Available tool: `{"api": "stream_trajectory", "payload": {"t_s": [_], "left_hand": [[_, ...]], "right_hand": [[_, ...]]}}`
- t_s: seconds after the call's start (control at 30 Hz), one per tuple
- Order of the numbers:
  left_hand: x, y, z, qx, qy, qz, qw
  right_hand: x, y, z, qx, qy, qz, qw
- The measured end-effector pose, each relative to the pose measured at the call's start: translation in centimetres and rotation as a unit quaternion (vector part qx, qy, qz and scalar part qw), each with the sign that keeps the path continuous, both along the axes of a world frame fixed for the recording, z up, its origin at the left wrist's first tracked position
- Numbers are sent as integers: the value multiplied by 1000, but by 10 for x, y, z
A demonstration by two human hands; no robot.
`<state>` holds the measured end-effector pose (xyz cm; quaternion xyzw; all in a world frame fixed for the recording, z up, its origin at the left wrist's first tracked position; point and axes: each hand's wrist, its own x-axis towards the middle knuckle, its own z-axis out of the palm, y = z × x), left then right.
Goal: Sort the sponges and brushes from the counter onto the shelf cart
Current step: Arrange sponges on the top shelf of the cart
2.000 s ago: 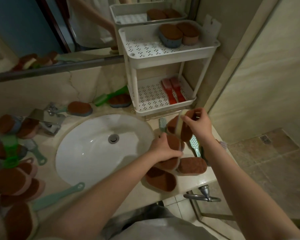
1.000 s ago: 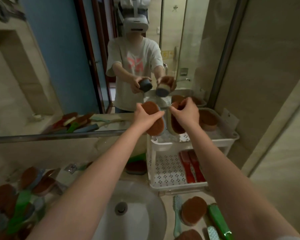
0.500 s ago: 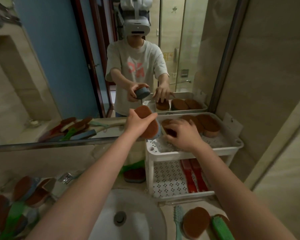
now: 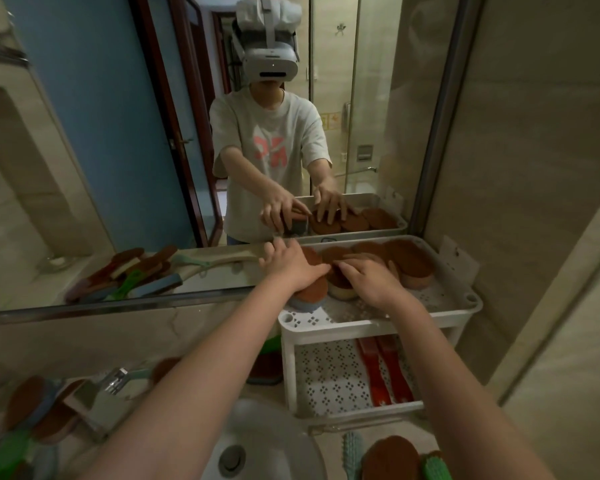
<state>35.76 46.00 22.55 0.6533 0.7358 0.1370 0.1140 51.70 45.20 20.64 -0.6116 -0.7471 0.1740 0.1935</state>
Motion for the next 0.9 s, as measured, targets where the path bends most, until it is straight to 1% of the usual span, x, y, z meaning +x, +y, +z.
{"api": "stream_trajectory", "payload": {"t_s": [0.03, 0.1, 0.23, 0.27, 0.3, 0.43, 0.47, 0.63, 0.73, 0.8, 0.9], "left_hand": [[1, 2, -4, -8, 11, -4, 1000], [0, 3, -9, -1, 4, -10, 1000], [-13, -6, -2, 114, -35, -46, 992], [-18, -11, 0, 125, -39, -60, 990], [-24, -16, 1, 122, -36, -72, 989], [-36, -38, 3, 21, 38, -134, 990], [-36, -41, 2, 14, 45, -149, 988], [-25, -39, 4, 53, 48, -179, 981], [-26, -36, 5, 40, 4, -201, 979], [-30, -37, 1, 51, -11, -200, 978], [-33, -36, -7, 84, -4, -173, 981]], "right_hand": [[0, 0, 0, -3, 0, 2, 1000], [0, 0, -1, -4, -4, 5, 1000], [0, -1, -1, 5, -11, 4, 1000], [-1, -2, 0, 4, -15, 3, 1000], [-1, -3, 1, 4, -18, 3, 1000], [-2, -5, 3, 15, -15, -3, 1000], [-2, -5, 3, 17, -16, -5, 1000], [-3, -7, 5, 21, -27, -2, 999], [-3, -7, 4, 22, -28, -7, 999], [-3, -7, 3, 25, -23, -14, 999], [-4, -9, 4, 31, -23, -24, 999]]}}
